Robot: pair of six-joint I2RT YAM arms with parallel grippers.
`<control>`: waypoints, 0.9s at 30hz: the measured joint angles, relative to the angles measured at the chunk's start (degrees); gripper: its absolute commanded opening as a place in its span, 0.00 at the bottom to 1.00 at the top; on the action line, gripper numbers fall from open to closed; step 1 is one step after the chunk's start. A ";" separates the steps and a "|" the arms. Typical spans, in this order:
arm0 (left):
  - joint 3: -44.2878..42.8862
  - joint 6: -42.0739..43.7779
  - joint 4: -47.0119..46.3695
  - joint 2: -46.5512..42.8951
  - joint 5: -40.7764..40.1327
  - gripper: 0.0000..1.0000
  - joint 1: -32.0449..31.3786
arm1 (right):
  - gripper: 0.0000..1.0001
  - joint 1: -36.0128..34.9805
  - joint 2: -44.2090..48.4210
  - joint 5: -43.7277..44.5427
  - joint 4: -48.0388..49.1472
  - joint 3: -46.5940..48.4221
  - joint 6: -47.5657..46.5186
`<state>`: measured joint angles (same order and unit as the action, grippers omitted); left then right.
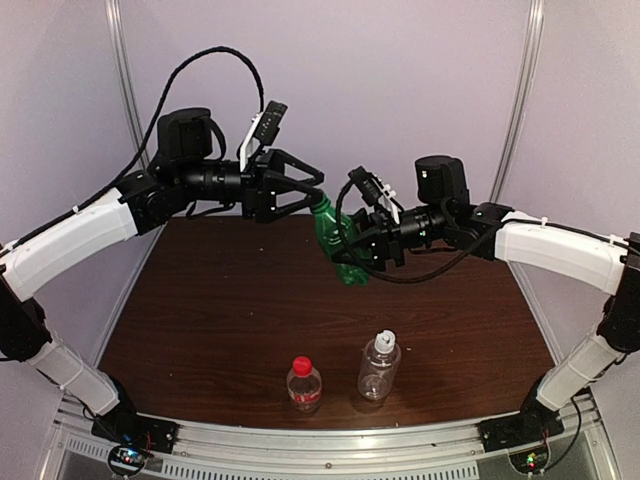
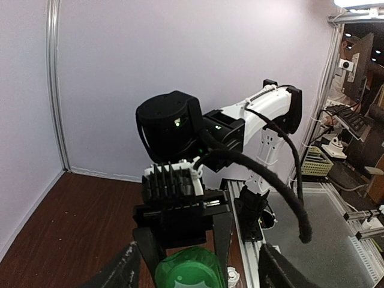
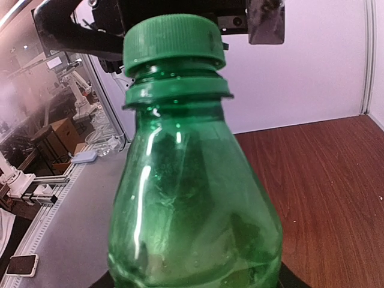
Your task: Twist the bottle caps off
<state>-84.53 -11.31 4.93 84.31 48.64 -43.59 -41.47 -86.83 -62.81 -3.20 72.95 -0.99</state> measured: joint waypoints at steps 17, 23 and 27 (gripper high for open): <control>0.00 1.36 1.20 1.11 3.06 0.35 0.00 | 0.56 0.07 -0.28 -2.80 0.04 0.68 0.46; 0.00 1.38 1.18 1.31 3.02 0.24 0.04 | 0.55 0.11 -0.31 -2.75 0.00 0.70 0.81; 0.00 0.87 1.18 1.31 2.14 0.21 0.04 | 0.54 0.15 -0.28 -1.42 -0.13 0.70 0.83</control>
<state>-84.53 -10.44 6.11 85.62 50.78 -43.55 -41.32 -87.11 -64.23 -3.33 73.65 -0.16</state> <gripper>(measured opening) 0.303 0.560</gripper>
